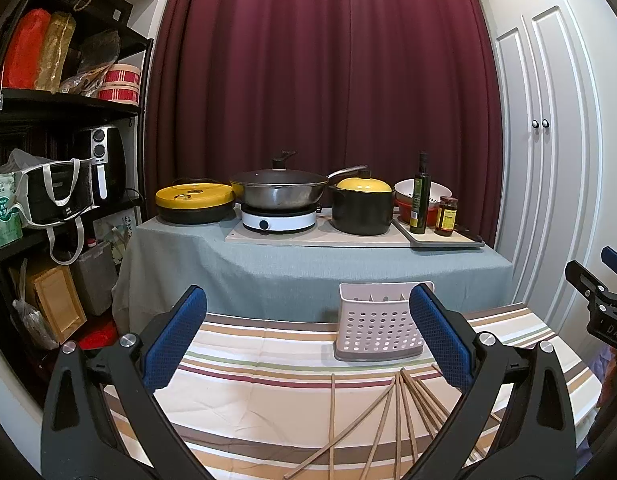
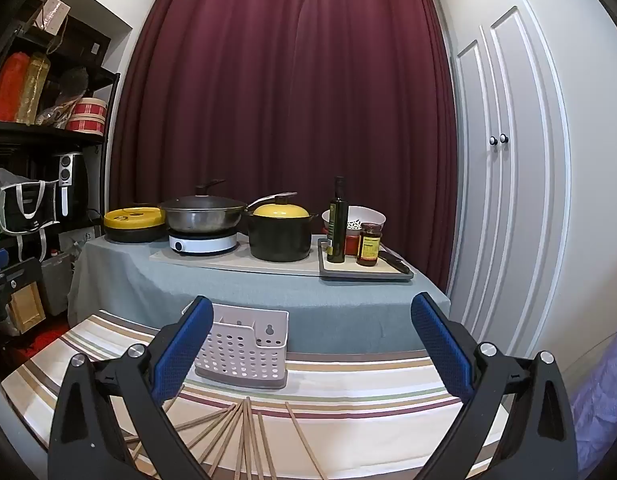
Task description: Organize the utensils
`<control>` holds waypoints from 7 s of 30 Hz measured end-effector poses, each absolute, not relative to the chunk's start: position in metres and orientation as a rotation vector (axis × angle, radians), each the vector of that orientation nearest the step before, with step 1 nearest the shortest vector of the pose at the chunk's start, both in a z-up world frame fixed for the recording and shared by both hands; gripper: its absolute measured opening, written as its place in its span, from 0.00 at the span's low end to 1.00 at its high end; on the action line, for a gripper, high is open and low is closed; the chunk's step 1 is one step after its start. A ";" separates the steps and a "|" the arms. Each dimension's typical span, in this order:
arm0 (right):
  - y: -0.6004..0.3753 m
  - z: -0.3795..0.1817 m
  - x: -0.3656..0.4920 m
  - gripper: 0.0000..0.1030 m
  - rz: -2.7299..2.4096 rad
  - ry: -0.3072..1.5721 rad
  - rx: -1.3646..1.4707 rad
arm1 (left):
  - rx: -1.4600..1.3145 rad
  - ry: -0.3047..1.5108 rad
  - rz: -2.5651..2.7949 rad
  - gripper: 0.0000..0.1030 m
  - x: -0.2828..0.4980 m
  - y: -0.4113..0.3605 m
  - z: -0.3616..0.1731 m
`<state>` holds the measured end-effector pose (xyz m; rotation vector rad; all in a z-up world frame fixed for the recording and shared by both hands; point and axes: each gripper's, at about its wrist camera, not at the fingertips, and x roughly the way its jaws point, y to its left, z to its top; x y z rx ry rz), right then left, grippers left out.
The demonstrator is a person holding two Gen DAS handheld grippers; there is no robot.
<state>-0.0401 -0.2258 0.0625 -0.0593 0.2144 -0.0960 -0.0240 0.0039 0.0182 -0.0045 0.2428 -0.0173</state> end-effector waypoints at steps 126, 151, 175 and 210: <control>-0.240 -0.121 -0.010 0.94 -0.020 0.546 -0.038 | 0.080 0.637 -0.312 0.06 0.025 0.035 -0.235; -0.282 -0.167 -0.040 0.40 0.037 0.572 0.009 | 0.088 0.606 -0.270 0.06 0.023 0.035 -0.237; -0.277 -0.166 -0.051 0.06 0.062 0.543 0.003 | 0.072 0.584 -0.249 0.06 0.018 0.040 -0.236; -0.259 -0.021 -0.014 0.06 0.022 0.372 -0.034 | 0.015 0.429 -0.153 0.06 0.025 0.047 -0.083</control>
